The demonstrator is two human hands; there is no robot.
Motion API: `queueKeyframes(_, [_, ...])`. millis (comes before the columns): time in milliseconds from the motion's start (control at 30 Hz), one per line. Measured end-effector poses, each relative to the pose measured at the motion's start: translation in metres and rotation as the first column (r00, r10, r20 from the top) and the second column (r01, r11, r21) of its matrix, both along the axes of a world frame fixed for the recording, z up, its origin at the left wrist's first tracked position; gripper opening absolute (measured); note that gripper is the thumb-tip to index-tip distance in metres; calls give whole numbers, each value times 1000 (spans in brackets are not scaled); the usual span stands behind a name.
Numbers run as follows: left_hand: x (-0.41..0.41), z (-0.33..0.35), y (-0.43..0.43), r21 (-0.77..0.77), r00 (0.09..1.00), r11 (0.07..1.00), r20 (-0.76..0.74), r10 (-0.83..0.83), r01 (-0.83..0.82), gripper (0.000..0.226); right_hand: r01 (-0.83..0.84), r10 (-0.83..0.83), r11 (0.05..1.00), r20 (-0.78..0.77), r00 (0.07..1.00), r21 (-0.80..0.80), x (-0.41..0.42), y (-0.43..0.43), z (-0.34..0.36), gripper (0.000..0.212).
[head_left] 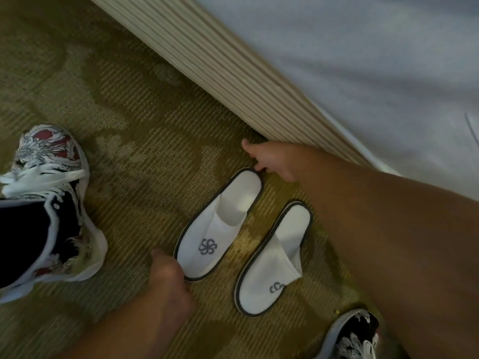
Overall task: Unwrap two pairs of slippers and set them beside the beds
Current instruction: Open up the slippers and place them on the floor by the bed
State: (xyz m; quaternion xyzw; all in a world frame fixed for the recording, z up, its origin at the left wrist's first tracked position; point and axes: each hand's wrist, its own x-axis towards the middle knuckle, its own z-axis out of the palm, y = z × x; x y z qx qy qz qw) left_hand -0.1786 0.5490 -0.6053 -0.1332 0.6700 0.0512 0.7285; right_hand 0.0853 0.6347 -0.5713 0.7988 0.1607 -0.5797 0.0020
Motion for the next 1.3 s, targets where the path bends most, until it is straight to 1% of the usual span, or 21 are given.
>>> queueKeyframes(100, [0, 0, -2, 15, 1000, 1000, -23, 1, -1, 71, 3, -3, 1000, 15, 1000, 2, 0, 0, -2, 88])
queueKeyframes(267, [7, 3, -2, 14, 998, 1000, -62, 9, -8, 76, 8, -8, 1000, 9, 1000, 18, -1, 2, -2, 86])
queueKeyframes(467, [8, 3, 2, -5, 998, 999, -29, -52, 52, 80, 10, -11, 999, 10, 1000, 46, 2, 0, -5, 86])
queueKeyframes(667, [9, 4, 4, -29, 998, 998, -30, -59, 58, 88, -8, 8, 999, 10, 1000, 40, 4, 0, -8, 88])
queueKeyframes(933, [14, 1, 7, -3, 994, 994, -19, -107, 107, 72, -29, 29, 999, 20, 999, 33, 3, 0, -6, 95])
queueKeyframes(1200, [16, 3, 7, -23, 984, 985, -44, -174, 173, 70, -32, 32, 997, 3, 999, 71, 7, -3, -11, 93])
queueKeyframes(1300, [16, 3, 8, -10, 985, 986, -50, -164, 164, 68, -30, 30, 997, 3, 1000, 76, 8, -4, -11, 92])
